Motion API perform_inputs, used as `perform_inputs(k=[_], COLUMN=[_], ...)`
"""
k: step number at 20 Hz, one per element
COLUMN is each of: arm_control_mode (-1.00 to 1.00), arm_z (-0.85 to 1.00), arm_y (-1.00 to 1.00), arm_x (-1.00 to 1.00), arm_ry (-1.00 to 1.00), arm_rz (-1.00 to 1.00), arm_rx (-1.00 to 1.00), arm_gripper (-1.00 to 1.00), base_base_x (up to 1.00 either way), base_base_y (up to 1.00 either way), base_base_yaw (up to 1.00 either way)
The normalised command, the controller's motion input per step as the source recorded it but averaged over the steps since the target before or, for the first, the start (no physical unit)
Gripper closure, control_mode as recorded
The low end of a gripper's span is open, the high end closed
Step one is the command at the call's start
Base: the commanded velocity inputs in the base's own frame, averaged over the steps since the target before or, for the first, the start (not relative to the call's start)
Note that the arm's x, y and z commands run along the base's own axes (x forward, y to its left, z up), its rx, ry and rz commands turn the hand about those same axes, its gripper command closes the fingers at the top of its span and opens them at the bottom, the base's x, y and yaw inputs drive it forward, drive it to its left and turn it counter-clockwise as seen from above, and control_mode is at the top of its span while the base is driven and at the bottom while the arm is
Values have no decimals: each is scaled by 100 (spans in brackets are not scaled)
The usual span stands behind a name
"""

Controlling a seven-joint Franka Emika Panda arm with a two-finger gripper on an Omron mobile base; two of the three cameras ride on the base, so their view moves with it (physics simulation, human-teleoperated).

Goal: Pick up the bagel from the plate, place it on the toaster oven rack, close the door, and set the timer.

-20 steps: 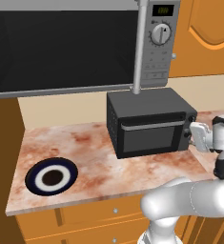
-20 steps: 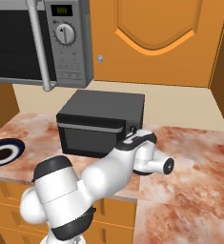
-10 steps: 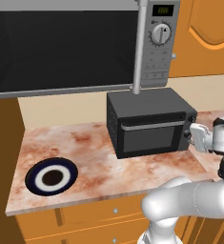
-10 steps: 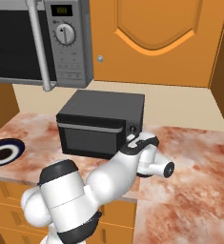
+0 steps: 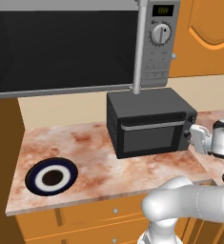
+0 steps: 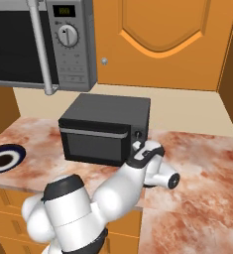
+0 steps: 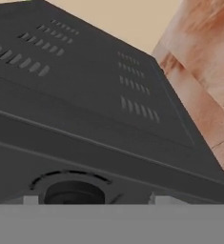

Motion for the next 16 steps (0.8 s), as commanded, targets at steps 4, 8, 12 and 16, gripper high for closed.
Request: perform_inputs(k=[4,8,12,16], arm_control_mode=[-100,-100,-100,-100], arm_z=[0,0,0,0], arm_y=[0,0,0,-1], arm_x=[22,27,24,19], arm_ry=[-1,0,0,0], arm_rz=[0,0,-1,-3], arm_rx=[24,32,36,43], arm_gripper=[100,100,100,100], base_base_x=[0,0,0,0], base_base_y=[0,0,0,0], base_base_yaw=[0,0,0,0])
